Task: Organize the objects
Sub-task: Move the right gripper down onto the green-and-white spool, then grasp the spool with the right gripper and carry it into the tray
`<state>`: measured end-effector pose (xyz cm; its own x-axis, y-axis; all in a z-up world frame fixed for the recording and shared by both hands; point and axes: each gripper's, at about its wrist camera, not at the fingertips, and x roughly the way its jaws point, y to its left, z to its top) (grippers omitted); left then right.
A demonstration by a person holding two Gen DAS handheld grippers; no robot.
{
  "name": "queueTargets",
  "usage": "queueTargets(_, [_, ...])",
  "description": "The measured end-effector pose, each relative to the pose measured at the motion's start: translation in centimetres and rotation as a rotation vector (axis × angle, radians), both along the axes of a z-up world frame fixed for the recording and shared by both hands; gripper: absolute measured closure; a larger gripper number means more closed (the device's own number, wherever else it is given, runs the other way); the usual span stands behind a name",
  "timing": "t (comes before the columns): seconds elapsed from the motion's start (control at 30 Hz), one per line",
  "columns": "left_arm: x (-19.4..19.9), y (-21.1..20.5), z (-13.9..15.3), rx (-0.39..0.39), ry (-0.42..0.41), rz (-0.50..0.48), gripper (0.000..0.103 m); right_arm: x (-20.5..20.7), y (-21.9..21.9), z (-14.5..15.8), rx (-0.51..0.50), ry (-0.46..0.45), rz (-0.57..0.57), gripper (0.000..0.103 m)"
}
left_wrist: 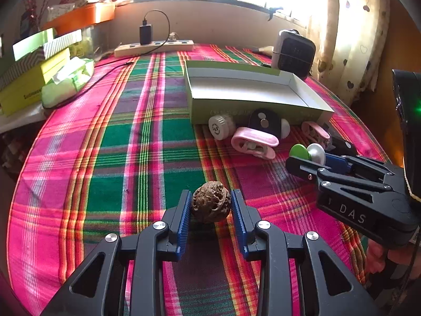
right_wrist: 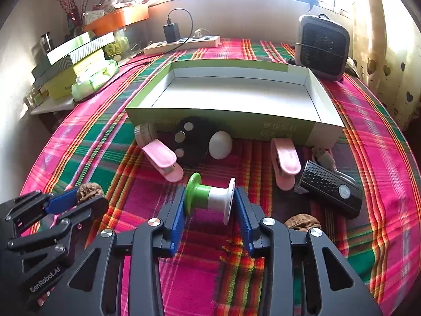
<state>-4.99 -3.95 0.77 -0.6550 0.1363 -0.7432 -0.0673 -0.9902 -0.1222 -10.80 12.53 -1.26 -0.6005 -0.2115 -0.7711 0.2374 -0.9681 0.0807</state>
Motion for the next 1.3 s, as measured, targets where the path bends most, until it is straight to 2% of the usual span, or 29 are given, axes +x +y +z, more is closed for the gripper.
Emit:
queueTargets(0.3, [-1.3, 0.1, 0.8, 0.01, 0.002, -0.021, 0.075, -0.3, 0.0, 0.3, -0.007, 0.004, 0.023, 0.067])
queueTargets(0.8, [-5.3, 0.6, 3.6, 0.014, 0.044, -0.058, 0.075, -2.5, 0.8, 3.7, -0.017, 0.087, 0.014, 0.067])
queueTargets(1.1, [-9.0, 0.7, 4.5, 0.016, 0.053, -0.053, 0.075, -6.2, 1.6, 5.5, -0.011, 0.117, 0.014, 0.067])
queueTargets(1.3, [-12.0, 0.6, 4.8, 0.027, 0.054, -0.043, 0.075, -9.4, 2.0, 5.1, -0.011, 0.092, 0.014, 0.067])
